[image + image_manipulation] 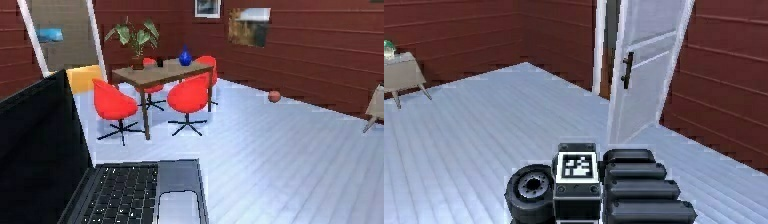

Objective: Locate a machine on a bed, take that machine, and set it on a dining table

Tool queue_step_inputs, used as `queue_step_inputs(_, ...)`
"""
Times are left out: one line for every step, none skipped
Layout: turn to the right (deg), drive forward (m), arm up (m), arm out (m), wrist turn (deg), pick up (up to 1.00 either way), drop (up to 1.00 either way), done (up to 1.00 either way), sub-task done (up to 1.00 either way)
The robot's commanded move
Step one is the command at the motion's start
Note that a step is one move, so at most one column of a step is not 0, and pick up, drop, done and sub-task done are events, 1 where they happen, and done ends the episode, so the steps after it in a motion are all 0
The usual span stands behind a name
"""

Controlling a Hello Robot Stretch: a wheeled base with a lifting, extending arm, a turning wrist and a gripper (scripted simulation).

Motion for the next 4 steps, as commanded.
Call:
queue_step_inputs(-42.0, 0.0, 0.0, 0.0, 0.0, 0.0, 0.0, 0.0, 0.0)
queue_step_inputs(0.0, 1.0, 0.0, 0.0, 0.0, 0.0, 0.0, 0.0, 0.0)
queue_step_inputs(0.0, 1.0, 0.0, 0.0, 0.0, 0.0, 0.0, 0.0, 0.0)
queue_step_inputs(-6.0, 0.0, 0.0, 0.0, 0.0, 0.0, 0.0, 0.0, 0.0)
